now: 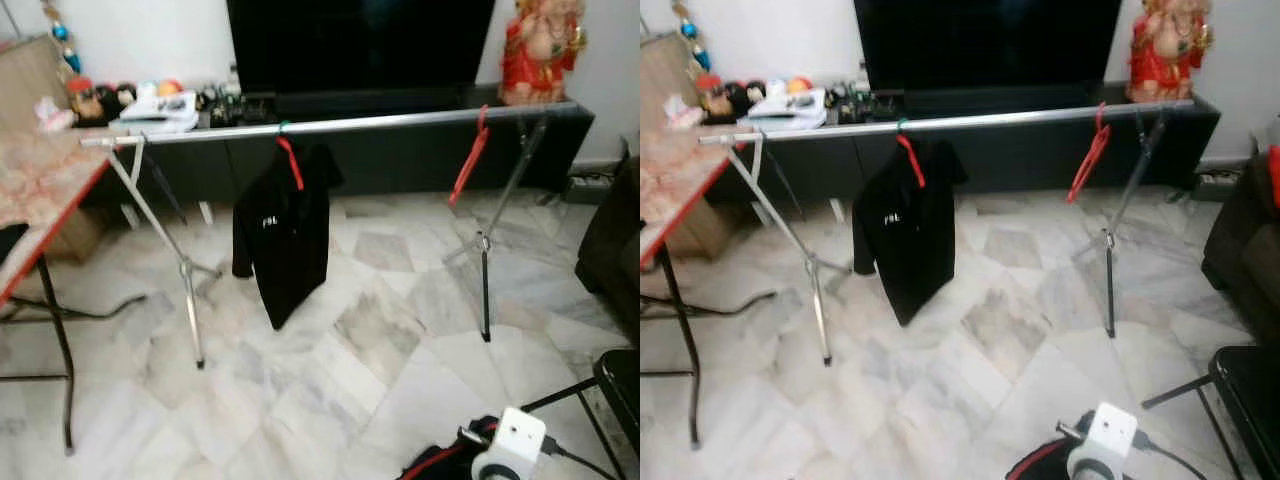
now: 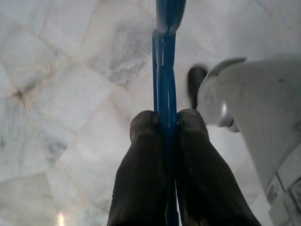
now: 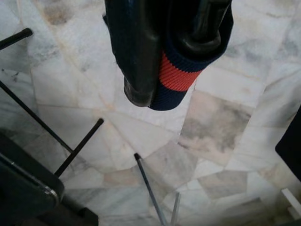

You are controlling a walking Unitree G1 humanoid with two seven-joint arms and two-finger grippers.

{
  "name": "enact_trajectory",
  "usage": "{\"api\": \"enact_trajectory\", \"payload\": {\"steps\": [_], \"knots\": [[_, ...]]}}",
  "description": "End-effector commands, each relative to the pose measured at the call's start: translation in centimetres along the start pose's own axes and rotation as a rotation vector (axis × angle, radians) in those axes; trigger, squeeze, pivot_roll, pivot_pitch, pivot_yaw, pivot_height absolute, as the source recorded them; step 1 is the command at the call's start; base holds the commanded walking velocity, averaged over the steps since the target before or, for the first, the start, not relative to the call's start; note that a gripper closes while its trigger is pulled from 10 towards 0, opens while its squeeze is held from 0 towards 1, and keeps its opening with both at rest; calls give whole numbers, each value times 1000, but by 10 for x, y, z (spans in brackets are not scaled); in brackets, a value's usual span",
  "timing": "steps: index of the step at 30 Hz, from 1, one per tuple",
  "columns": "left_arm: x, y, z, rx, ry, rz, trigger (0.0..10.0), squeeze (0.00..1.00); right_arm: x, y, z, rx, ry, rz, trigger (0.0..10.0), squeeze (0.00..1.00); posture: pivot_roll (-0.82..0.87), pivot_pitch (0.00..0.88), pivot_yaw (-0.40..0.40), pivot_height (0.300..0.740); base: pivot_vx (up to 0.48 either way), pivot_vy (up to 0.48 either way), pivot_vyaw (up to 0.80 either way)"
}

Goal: Hang hanger

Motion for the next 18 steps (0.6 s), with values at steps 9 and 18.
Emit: {"api": "enact_trajectory", "payload": {"steps": [9,18], "knots": [[4,-8,-1,16,20,2,10000,0,5,-12,1,52,13,-4,10000,0,47,42,53,740,0,0,0],[51,-29,-1,52,213,35,10000,0,31,-41,9,232,107,-263,10000,0,42,32,53,740,0,0,0]]}}
Point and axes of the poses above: a point about 5 cm out from each wrist's last joint towards the gripper, its own z axis pointing out of the wrist towards the gripper, its own x axis along the axis of the wrist's last joint, y = z × x, the point moved 2 cm from there along z, pointing out of the wrist towards the gripper, and after that the axes turned 3 degrees about z, right-handed, at the moved point
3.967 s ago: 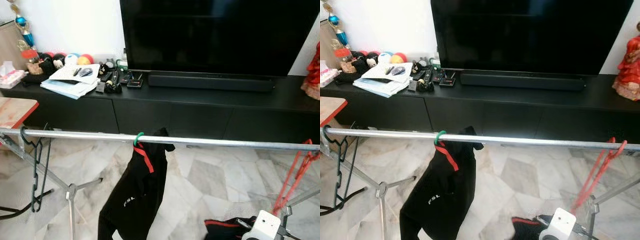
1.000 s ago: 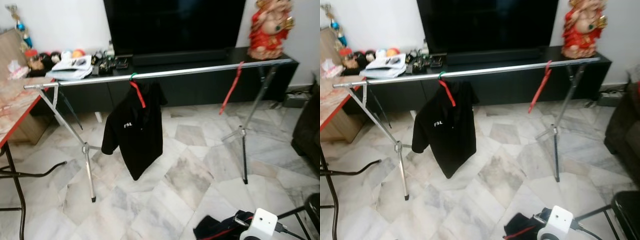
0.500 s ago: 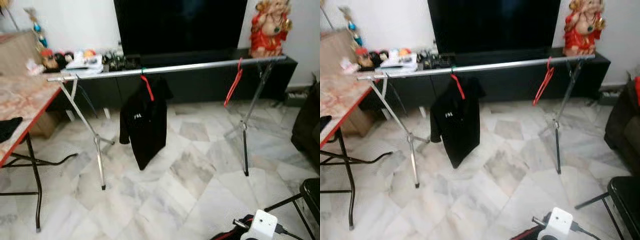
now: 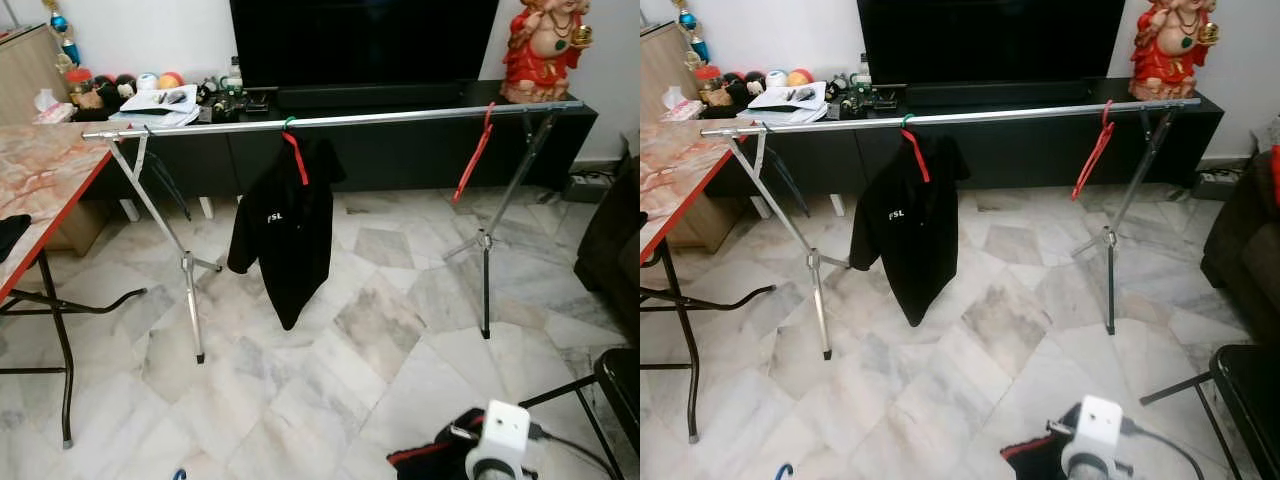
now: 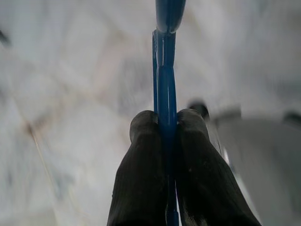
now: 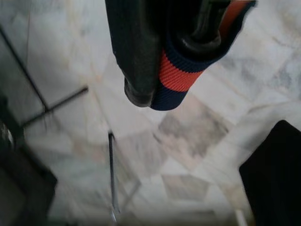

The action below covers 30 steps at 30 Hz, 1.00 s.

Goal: Hang hanger

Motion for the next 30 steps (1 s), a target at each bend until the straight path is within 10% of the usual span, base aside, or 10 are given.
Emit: {"api": "enact_trajectory", "payload": {"steps": [1,9,22,30], "knots": [[7,-7,0,12,32,-8,10000,0,6,-5,2,22,20,-25,10000,0,42,32,53,740,0,0,0],[111,21,8,-158,395,234,10000,0,37,-11,18,80,73,-143,10000,0,38,17,58,740,0,0,0],[160,82,-9,-704,392,622,10000,0,49,-24,32,188,-4,-319,10000,0,39,27,51,740,0,0,0],[171,98,-26,-902,338,714,10000,0,54,-31,34,211,-12,-297,10000,0,40,34,50,740,0,0,0]]}}
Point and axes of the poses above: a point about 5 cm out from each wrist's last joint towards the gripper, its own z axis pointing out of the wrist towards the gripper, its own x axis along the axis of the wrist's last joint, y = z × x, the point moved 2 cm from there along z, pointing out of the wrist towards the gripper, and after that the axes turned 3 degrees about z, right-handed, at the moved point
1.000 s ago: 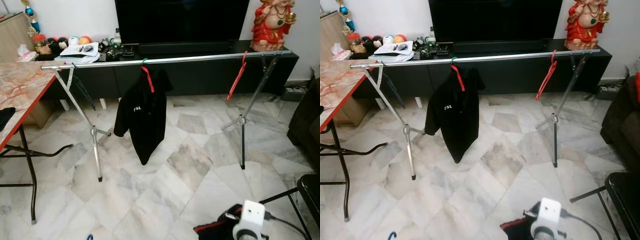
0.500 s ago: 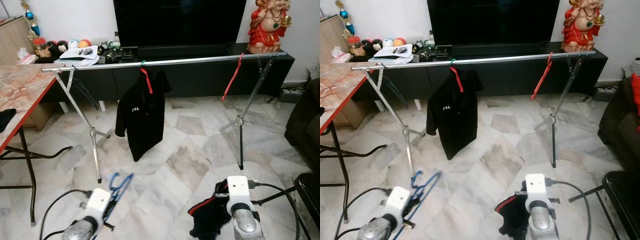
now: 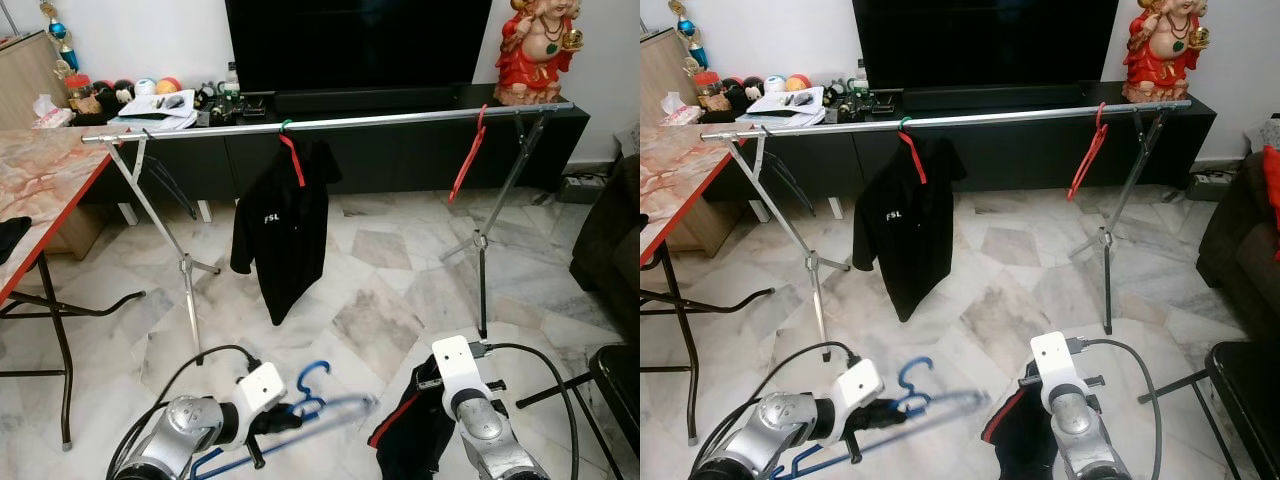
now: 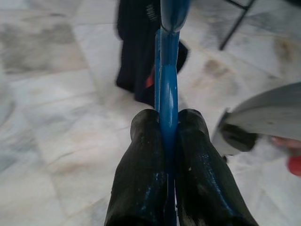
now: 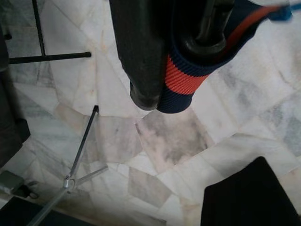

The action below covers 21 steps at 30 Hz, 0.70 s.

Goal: Hang hanger

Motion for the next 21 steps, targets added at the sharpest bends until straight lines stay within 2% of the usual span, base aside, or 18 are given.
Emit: {"api": "enact_trajectory", "payload": {"steps": [1,5,9,15,17,18,20,21], "knots": [[2,4,-4,-52,-13,6,10000,0,8,-3,2,10,13,6,10000,0,40,34,50,740,0,0,0],[7,12,-7,-125,-22,8,10000,0,9,-4,3,17,10,7,10000,0,46,37,47,740,0,0,0],[12,15,-7,-154,-14,-18,10000,0,12,-6,3,23,15,17,10000,0,42,38,50,740,0,0,0],[14,22,-10,-204,-38,-5,10000,0,13,-6,4,18,18,26,10000,0,46,40,51,740,0,0,0],[17,21,-10,-189,-25,1,10000,0,14,-6,4,17,18,39,10000,0,48,40,51,740,0,0,0],[20,15,-7,-134,-16,2,10000,0,15,-7,4,22,22,47,10000,0,48,40,51,740,0,0,0],[20,12,-5,-104,-13,-4,10000,0,16,-8,5,26,26,51,10000,0,46,40,52,740,0,0,0],[22,8,-3,-55,-8,19,10000,0,17,-9,5,32,29,57,10000,0,43,41,53,740,0,0,0]]}}
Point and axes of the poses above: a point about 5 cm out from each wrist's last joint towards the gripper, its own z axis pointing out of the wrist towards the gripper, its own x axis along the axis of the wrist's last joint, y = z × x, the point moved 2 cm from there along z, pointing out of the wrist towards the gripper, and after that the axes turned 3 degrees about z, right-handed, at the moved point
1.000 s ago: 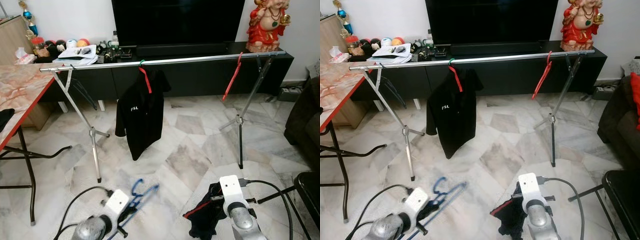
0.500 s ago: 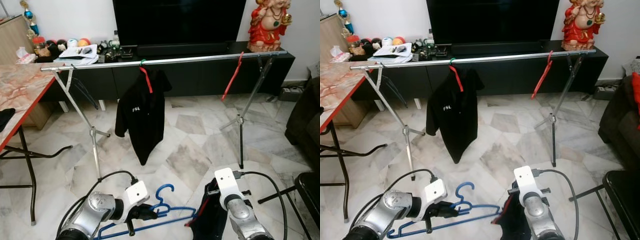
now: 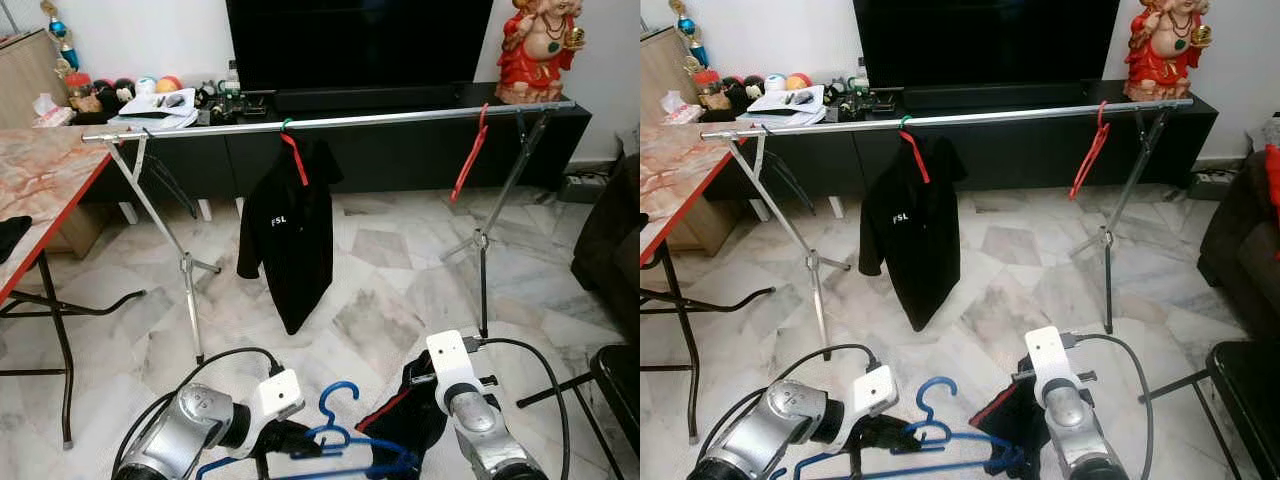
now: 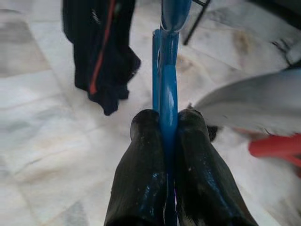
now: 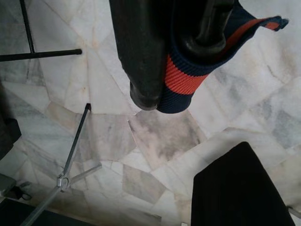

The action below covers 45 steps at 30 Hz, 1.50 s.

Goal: Hang hanger

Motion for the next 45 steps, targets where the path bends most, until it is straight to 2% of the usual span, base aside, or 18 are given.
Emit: {"api": "enact_trajectory", "payload": {"steps": [1,8,13,19,25,28,30,36,38,40,42,45], "knots": [[5,-10,-1,79,18,30,10000,0,9,-3,2,14,20,21,10000,0,43,41,53,740,0,0,0],[11,-15,4,168,70,-9,10000,0,6,-5,1,23,19,21,10000,0,36,47,53,740,0,0,0],[13,-17,5,194,100,-24,10000,0,5,-5,0,26,17,25,10000,0,37,48,53,740,0,0,0],[16,-16,6,174,125,-50,10000,0,7,-8,1,55,18,53,10000,0,38,49,52,740,0,0,0],[19,-20,6,221,162,-74,10000,0,12,-17,1,109,14,130,10000,0,41,48,53,740,0,0,0],[24,-27,7,302,189,-71,10000,0,10,-15,2,93,-17,230,10000,0,45,44,51,740,0,0,0],[26,-29,8,334,202,-76,10000,0,10,-14,2,86,-25,264,10000,0,49,41,50,740,0,0,0],[28,-25,12,327,232,-117,10000,0,21,-13,2,115,21,333,10000,0,48,40,52,740,0,0,0],[28,-25,12,325,235,-125,10000,0,29,-16,2,161,60,356,10000,0,48,40,52,740,0,0,0],[28,-24,13,313,241,-129,10000,0,36,-20,0,213,96,346,10000,0,44,36,54,740,0,0,0],[28,-23,13,294,244,-131,10000,0,43,-25,-4,290,152,242,10000,0,44,36,54,740,0,0,0],[27,-22,13,288,245,-132,10000,0,46,-25,-6,316,171,201,10000,0,44,36,54,740,0,0,0]]}}
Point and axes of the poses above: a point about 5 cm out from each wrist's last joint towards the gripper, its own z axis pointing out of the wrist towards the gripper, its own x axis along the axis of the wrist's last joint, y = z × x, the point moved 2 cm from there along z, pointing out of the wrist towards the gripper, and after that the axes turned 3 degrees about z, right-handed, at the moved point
